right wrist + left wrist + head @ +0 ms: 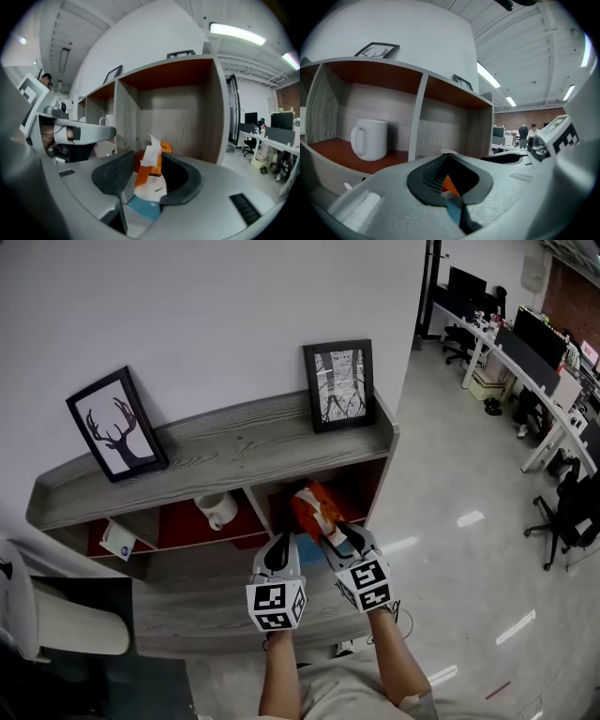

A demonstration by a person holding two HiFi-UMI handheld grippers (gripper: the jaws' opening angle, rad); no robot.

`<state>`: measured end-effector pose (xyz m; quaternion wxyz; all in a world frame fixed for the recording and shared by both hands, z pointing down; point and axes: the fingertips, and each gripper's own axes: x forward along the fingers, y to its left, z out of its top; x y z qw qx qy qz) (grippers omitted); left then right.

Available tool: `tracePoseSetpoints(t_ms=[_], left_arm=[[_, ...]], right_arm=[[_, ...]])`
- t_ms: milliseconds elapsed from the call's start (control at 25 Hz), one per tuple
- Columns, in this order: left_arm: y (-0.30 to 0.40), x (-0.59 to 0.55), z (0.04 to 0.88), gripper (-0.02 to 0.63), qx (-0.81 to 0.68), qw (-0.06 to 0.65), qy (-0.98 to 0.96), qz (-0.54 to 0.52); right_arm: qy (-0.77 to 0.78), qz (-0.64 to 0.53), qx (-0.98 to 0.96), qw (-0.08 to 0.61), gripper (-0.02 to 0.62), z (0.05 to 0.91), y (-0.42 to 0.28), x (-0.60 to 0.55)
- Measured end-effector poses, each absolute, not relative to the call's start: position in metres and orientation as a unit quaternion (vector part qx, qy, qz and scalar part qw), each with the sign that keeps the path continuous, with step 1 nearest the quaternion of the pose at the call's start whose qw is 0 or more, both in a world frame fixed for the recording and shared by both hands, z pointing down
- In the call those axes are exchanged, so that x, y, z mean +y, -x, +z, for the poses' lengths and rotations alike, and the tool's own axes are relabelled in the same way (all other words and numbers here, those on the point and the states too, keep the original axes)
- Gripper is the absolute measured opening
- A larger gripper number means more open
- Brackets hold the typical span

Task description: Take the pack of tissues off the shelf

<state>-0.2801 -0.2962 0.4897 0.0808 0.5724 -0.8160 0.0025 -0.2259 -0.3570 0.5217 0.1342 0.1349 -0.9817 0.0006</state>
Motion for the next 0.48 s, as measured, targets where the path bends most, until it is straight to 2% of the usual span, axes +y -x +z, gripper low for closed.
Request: tracePoseSetpoints(t_ms=[120, 480], left_arm=[[0.274, -0.301, 0.497, 0.008, -0.825, 0.085, -0.559, 0.005], [0.271, -0.298, 0.507, 0.008, -0.848, 0.089, -0.522, 0.021]], right_arm=[[-0.121, -0.025, -0.981, 0.151, 0.217, 0.532, 0.230, -0.359], [-0.119, -0.072, -0.972, 0.190, 0.224, 0.560, 0.237, -0.377]])
